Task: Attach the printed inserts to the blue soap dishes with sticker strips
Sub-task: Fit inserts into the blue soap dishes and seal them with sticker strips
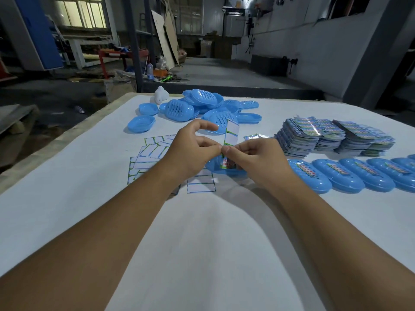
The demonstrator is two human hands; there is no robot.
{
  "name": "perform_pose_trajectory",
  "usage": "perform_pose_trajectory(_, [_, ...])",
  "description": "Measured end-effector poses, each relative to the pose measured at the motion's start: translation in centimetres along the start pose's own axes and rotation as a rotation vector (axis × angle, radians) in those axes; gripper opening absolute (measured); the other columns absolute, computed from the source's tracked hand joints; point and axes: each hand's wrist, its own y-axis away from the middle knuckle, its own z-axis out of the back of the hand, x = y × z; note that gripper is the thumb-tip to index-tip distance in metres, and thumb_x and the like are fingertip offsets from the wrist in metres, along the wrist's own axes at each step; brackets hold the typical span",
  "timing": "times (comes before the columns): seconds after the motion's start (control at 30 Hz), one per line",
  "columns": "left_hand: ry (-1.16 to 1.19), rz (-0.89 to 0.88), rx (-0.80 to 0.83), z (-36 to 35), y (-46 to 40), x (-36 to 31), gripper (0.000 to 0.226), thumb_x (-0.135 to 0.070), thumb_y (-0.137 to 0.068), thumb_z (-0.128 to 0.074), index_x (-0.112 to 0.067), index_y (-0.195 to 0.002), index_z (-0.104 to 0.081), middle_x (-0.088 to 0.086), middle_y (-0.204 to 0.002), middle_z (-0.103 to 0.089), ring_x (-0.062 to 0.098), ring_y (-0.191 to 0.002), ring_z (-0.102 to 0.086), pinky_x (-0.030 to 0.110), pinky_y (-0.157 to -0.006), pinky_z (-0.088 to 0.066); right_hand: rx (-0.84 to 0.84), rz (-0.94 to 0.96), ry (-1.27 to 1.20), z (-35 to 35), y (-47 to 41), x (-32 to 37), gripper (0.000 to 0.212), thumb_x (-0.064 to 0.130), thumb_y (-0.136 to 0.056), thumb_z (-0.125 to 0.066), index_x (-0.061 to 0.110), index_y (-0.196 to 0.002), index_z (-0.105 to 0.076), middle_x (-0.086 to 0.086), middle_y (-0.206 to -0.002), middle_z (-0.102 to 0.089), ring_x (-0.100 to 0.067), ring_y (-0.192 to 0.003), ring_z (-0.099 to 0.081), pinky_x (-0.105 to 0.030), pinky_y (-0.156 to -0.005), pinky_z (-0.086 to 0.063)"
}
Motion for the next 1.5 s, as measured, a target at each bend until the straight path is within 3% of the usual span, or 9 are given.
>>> perform_pose_trajectory(0.17, [0.008,-0.012,-0.008,-0.2,0.0,0.3,0.031,-0.012,-0.086,-0.073,-0.031,-0.104,-0.057,-0.007,-0.079,-0.077,0.013,-0.082,-0.072,0.023,-0.077,-0.056,0.001,0.012,-0.005,0.0,-0.1,0.3,0.018,0.030,-0.086,-0.075,0.019,-0.073,-0.080,0.000,-0.067,-0.075,-0.008,-0.057,-0.061,-0.023,-0.051,-0.045])
perform_pose_trajectory(0.3, [-0.031,-0.032,-0.075,-0.5,-0.3,0.6,0.020,-0.010,-0.087,-0.068,-0.030,-0.090,-0.065,-0.003,-0.074,-0.073,0.011,-0.070,-0.067,0.022,-0.063,-0.054,-0.029,0.011,0.043,0.1,-0.1,0.4,0.024,0.024,-0.089,-0.068,0.016,-0.067,-0.077,-0.005,-0.067,-0.074,-0.012,-0.056,-0.060,-0.023,-0.049,-0.044])
perform_pose_trajectory(0.43, [-0.100,-0.047,-0.173,-0.4,-0.5,1.0,0.018,-0.017,-0.084,-0.066,-0.031,-0.075,-0.074,-0.016,-0.067,-0.070,-0.003,-0.059,-0.062,0.013,-0.052,-0.045,-0.033,-0.006,0.030,0.2,-0.2,0.4,0.026,0.019,-0.089,-0.066,0.016,-0.064,-0.076,-0.002,-0.068,-0.075,-0.007,-0.052,-0.059,-0.019,-0.044,-0.042])
perform_pose_trajectory(0.63, [-0.093,-0.017,-0.192,-0.2,-0.7,1.5,0.011,-0.024,-0.078,-0.078,-0.034,-0.084,-0.076,-0.018,-0.083,-0.073,0.002,-0.077,-0.070,0.026,-0.079,-0.059,-0.004,-0.027,0.002,0.3,0.0,0.7,0.026,0.015,-0.088,-0.066,0.014,-0.063,-0.075,0.006,-0.062,-0.072,-0.002,-0.048,-0.058,-0.012,-0.042,-0.038])
perform_pose_trajectory(0.97, [-0.136,0.026,-0.314,1.0,-1.3,1.4,0.024,-0.011,-0.084,-0.071,-0.029,-0.098,-0.075,-0.018,-0.090,-0.068,0.005,-0.085,-0.068,0.018,-0.076,-0.055,-0.082,-0.094,0.159,0.8,-0.2,0.0,0.029,0.021,-0.084,-0.066,0.013,-0.058,-0.075,0.004,-0.048,-0.065,-0.004,-0.034,-0.038,-0.014,-0.035,-0.032])
perform_pose_trajectory(1.07, [-0.154,0.030,-0.302,1.0,-1.3,1.4,0.024,-0.011,-0.083,-0.070,-0.032,-0.095,-0.074,-0.019,-0.089,-0.067,0.005,-0.084,-0.068,0.020,-0.076,-0.056,-0.079,-0.086,0.201,0.8,-0.3,-0.1,0.027,0.020,-0.084,-0.063,0.012,-0.061,-0.075,-0.001,-0.054,-0.068,-0.004,-0.037,-0.041,-0.015,-0.039,-0.034])
perform_pose_trajectory(1.17, [-0.167,0.041,-0.247,1.2,-1.3,1.4,0.025,-0.011,-0.084,-0.070,-0.035,-0.092,-0.073,-0.017,-0.092,-0.069,0.004,-0.078,-0.070,0.012,-0.065,-0.053,-0.077,-0.022,0.312,0.8,-0.4,-0.4,0.024,0.017,-0.082,-0.059,0.004,-0.069,-0.074,-0.013,-0.064,-0.068,-0.014,-0.049,-0.047,-0.026,-0.051,-0.040])
perform_pose_trajectory(1.27, [-0.169,0.043,-0.198,1.3,-1.3,1.3,0.028,-0.011,-0.085,-0.071,-0.038,-0.088,-0.071,-0.018,-0.092,-0.068,0.001,-0.073,-0.068,0.006,-0.055,-0.048,-0.110,0.043,0.447,0.7,-0.6,-0.7,0.026,0.020,-0.086,-0.058,0.008,-0.069,-0.073,-0.008,-0.066,-0.070,-0.025,-0.064,-0.062,-0.032,-0.060,-0.049])
perform_pose_trajectory(1.5, [-0.185,0.061,-0.185,1.5,-1.5,1.3,0.025,-0.011,-0.083,-0.071,-0.036,-0.087,-0.072,-0.015,-0.087,-0.070,0.001,-0.069,-0.068,0.007,-0.053,-0.046,-0.150,0.108,0.583,1.3,-0.6,-0.8,0.028,0.026,-0.094,-0.056,0.017,-0.069,-0.067,0.002,-0.063,-0.064,-0.026,-0.068,-0.060,-0.034,-0.062,-0.046])
